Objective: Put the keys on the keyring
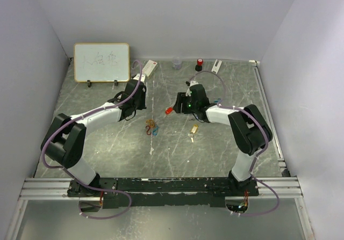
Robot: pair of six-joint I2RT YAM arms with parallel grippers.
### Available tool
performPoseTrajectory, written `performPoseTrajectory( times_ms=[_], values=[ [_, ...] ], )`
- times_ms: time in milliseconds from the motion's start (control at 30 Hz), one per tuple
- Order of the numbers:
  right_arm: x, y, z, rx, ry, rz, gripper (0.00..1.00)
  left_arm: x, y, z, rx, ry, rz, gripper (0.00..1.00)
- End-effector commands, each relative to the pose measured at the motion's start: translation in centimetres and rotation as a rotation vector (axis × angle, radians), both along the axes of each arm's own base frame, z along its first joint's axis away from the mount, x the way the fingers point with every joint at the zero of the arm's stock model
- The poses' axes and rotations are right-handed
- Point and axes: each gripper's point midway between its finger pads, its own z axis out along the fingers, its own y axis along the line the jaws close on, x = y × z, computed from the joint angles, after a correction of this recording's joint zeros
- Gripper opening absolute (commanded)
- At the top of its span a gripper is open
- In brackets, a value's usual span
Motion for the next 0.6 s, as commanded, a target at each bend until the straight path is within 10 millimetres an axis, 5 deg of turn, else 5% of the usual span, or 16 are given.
performPoseTrajectory(
  times_ms=[0,367,567],
  values=[
    [0.0,-0.3,-0.9,0.004,0.011,0.030,0.57,0.1,-0.2,1.2,-0.029,-0.019,-0.005,0.07],
    [-1.8,0.9,-1.3,0.059,0.033,0.062,0.56,0.2,-0.3,1.3,-0.032,-0.019,-0.004,0.07],
    [-3.3,3.7,-1.8,0.085,0.049,0.117,0.56,0.2,-0.2,1.9,-0.035,-0.029,0.000,0.07]
  ],
)
